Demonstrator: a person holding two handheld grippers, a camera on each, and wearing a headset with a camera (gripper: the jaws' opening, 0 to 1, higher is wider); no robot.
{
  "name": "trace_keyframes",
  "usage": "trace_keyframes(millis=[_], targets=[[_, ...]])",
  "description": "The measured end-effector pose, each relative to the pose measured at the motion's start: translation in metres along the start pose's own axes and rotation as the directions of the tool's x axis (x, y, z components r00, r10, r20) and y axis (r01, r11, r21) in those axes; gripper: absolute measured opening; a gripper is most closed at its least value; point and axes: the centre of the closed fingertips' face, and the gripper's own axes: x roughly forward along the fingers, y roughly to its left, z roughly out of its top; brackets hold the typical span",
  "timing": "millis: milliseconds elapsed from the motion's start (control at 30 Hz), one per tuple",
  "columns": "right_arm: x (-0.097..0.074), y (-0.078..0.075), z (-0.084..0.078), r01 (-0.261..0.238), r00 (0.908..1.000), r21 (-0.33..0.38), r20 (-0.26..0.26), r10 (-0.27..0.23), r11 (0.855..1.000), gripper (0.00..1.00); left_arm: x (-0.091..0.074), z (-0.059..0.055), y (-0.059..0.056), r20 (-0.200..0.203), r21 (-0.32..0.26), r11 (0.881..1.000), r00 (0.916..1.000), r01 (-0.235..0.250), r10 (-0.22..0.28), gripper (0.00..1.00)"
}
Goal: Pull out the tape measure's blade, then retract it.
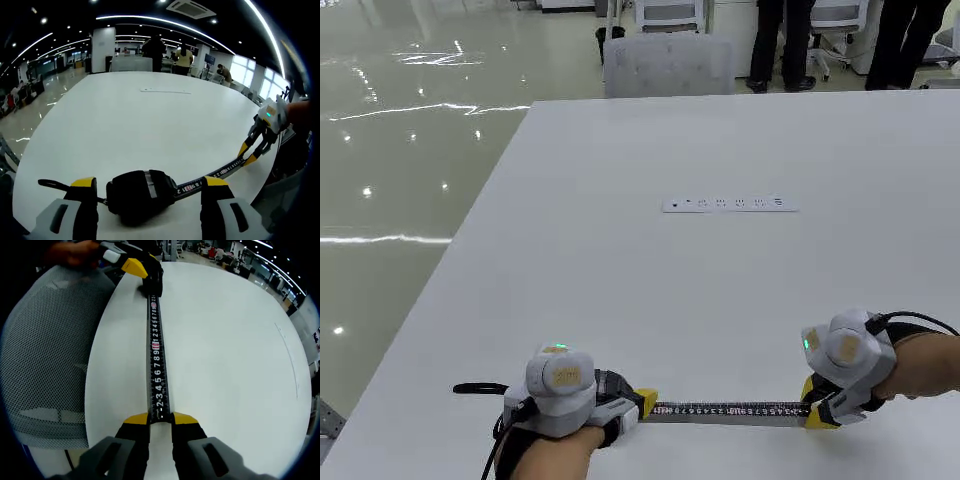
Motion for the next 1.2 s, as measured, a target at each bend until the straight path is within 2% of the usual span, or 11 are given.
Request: trace_keyframes(millis=[33,100,267,300,367,400,433,500,667,833,1200], targets=[[0.000,0.000,0.000,0.002,1.0000,0.000,-0.004,-0.002,1.000,0.15,0.002,-0.001,-0.001,-0.002,0.004,1.000,1.0000,-0.003,0.003,0.80],[-0.001,0.001,0.000,0.021,0.9997,0.042,-0.014,-0.020,0.999,0.14,0.006,-0.007,0.002,-0.037,0.001,1.000,0.9991,-0.020,0.020,0.79],[-0.001,-0.002,-0.002,0.026,0.9996,0.097,-0.005,-0.026,0.995,0.14,0.010,-0.010,0.006,-0.050,-0.017,0.999,0.9983,-0.032,0.031,0.75],[-0.001,-0.002,-0.002,0.028,0.9996,0.104,-0.005,-0.027,0.994,0.14,0.010,-0.009,0.006,-0.048,-0.016,0.999,0.9984,-0.032,0.031,0.75],[0.000,-0.001,-0.001,0.027,0.9996,0.104,-0.011,-0.026,0.994,0.14,0.010,-0.004,0.006,-0.028,-0.056,0.998,0.9992,-0.029,0.028,0.75],[0.000,-0.001,-0.002,0.033,0.9993,0.131,-0.019,-0.031,0.991,0.14,0.010,-0.003,0.005,-0.024,-0.066,0.997,0.9994,-0.025,0.024,0.74],[0.000,-0.001,-0.001,0.034,0.9993,0.123,-0.020,-0.031,0.992,0.14,0.010,-0.004,0.005,-0.029,-0.066,0.997,0.9992,-0.028,0.026,0.73],[0.000,-0.002,-0.002,0.039,0.9989,0.129,-0.029,-0.036,0.991,0.13,0.012,-0.014,0.004,-0.087,-0.086,0.996,0.9957,-0.038,0.030,0.73],[0.000,-0.001,-0.002,0.045,0.9981,0.149,-0.048,-0.038,0.988,0.13,0.011,-0.013,0.007,-0.077,-0.092,0.995,0.9964,-0.042,0.034,0.69],[0.000,-0.001,-0.002,0.050,0.9975,0.158,-0.057,-0.042,0.986,0.13,0.011,-0.015,0.011,-0.086,-0.075,0.996,0.9954,-0.050,0.044,0.62],[0.001,-0.002,-0.003,0.061,0.9972,0.183,-0.054,-0.052,0.981,0.13,0.009,-0.017,0.011,-0.101,-0.064,0.997,0.9941,-0.045,0.038,0.61]])
